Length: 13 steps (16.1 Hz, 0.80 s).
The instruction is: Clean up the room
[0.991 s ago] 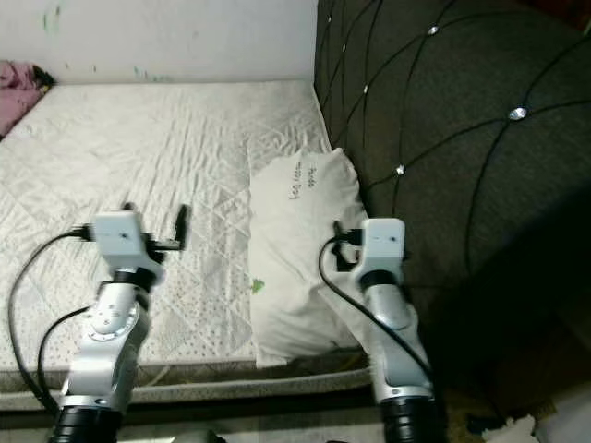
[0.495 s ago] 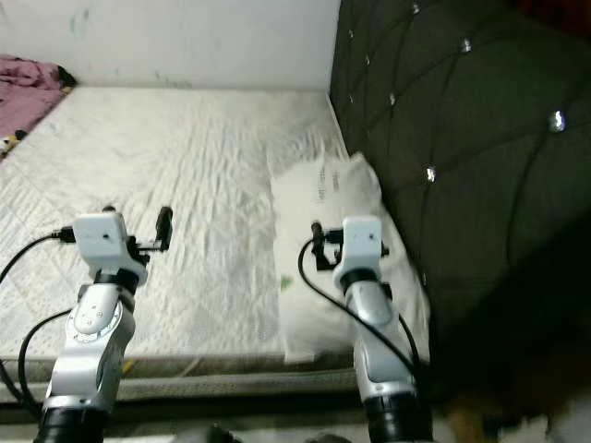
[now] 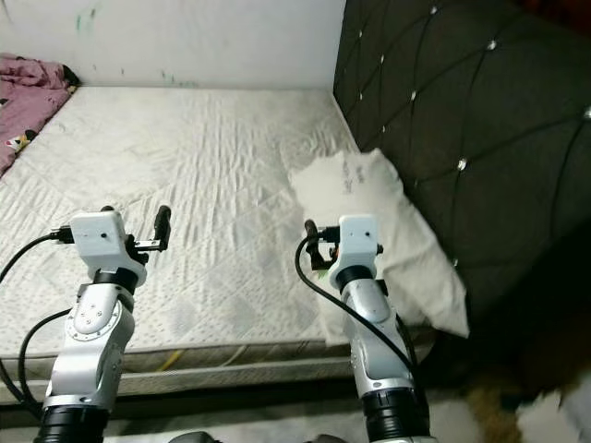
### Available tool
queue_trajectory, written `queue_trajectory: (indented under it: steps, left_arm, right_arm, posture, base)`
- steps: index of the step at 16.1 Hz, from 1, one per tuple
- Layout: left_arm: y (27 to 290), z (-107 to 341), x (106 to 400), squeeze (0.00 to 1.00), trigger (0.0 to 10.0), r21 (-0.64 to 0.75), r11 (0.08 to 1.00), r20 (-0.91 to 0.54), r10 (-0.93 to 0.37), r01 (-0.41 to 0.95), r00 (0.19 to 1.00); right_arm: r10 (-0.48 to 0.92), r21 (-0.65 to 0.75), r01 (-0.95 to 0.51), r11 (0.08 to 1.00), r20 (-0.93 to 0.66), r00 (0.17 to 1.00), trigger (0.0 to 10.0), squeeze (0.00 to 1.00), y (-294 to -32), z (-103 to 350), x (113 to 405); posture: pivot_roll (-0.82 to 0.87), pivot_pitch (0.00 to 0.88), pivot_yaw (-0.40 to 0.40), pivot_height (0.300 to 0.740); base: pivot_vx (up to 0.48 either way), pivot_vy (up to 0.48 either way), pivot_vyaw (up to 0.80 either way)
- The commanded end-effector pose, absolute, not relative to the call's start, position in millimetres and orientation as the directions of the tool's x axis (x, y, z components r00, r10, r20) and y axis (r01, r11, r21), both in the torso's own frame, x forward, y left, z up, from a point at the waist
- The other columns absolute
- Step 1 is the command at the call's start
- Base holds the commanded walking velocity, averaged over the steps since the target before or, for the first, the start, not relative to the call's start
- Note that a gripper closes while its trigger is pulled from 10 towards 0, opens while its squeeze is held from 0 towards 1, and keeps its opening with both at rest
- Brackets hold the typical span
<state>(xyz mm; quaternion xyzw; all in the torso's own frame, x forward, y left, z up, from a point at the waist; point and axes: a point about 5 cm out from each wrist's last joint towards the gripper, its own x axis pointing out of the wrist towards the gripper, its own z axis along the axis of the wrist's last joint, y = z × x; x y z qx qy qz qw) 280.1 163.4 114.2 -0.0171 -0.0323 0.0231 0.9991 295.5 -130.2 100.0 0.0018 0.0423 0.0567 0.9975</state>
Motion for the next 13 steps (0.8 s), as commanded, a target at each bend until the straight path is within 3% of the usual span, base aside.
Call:
queue_trajectory:
  steps: [1,3,6,13]
  left_arm:
    - [156.5,115.0,281.6,0.0,10.0,-0.044,0.999,0.065,0.028,-0.026,0.997]
    - [155.8,115.3,282.0,0.0,10.0,-0.049,0.998,0.067,0.029,-0.026,0.997]
    - [156.0,116.0,282.1,0.0,10.0,-0.056,0.998,0.07,0.034,-0.03,0.997]
    - [155.6,117.1,282.9,0.0,10.0,-0.061,0.998,0.075,0.033,-0.028,0.997]
  right_arm:
    - [0.087,0.008,-0.086,0.996,-0.096,0.992,10.0,0.0,-139.8,97.3,294.6]
    - [0.092,0.005,-0.092,0.996,-0.099,0.991,10.0,0.0,-139.8,96.9,295.3]
    - [0.099,0.005,-0.099,0.995,-0.105,0.99,10.0,0.0,-138.9,96.1,296.0]
    - [0.102,0.003,-0.102,0.995,-0.109,0.989,10.0,0.0,-138.9,95.6,297.1]
  posture:
    - [0.02,0.0,-0.009,0.74]
    - [0.02,0.0,-0.012,0.74]
    - [0.02,0.0,-0.014,0.74]
    - [0.02,0.0,-0.015,0.74]
  base:
    - [0.0,0.48,0.0]
    - [0.0,0.48,0.0]
    - [0.0,0.48,-0.6]
    - [0.0,0.48,0.0]
